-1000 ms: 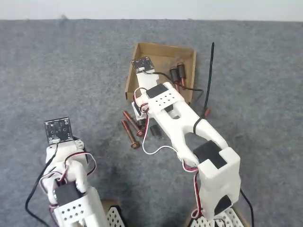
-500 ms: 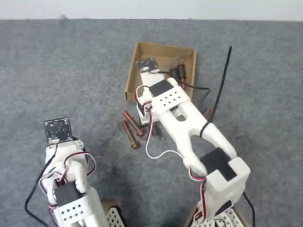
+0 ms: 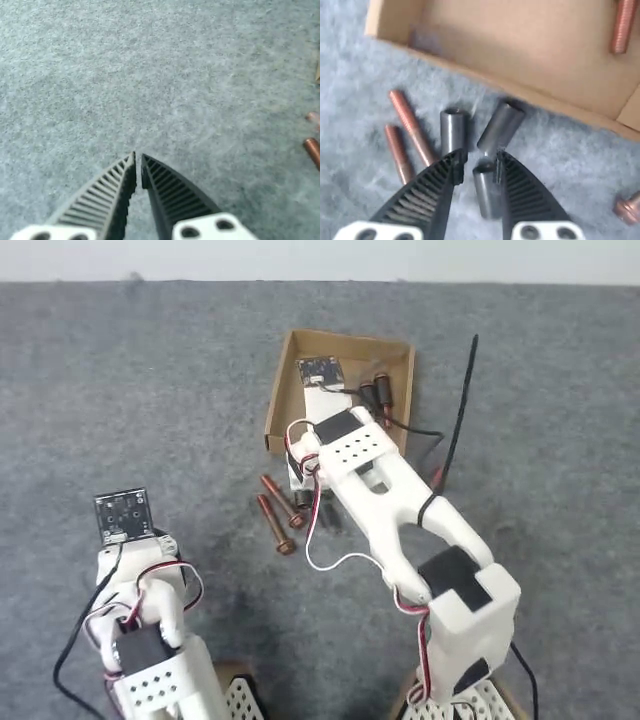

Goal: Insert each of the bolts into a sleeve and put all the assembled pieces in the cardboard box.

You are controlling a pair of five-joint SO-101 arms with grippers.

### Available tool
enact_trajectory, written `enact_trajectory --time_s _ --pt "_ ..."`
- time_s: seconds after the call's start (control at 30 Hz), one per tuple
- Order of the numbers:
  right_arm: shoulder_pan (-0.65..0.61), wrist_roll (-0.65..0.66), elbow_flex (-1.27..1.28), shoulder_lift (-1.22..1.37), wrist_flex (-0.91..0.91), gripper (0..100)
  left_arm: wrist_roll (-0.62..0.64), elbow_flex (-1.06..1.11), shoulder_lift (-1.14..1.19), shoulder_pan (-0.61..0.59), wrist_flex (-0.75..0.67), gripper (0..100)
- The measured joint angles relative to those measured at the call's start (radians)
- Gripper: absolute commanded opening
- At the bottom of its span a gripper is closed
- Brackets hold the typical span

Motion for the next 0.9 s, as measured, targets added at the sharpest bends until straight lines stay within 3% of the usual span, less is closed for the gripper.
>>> enact_trajectory --time_s 0.9 --pt "0.040 -0.015 -0.017 0.196 -0.130 9.1 0.000 0.000 0.000 0.000 0.000 1"
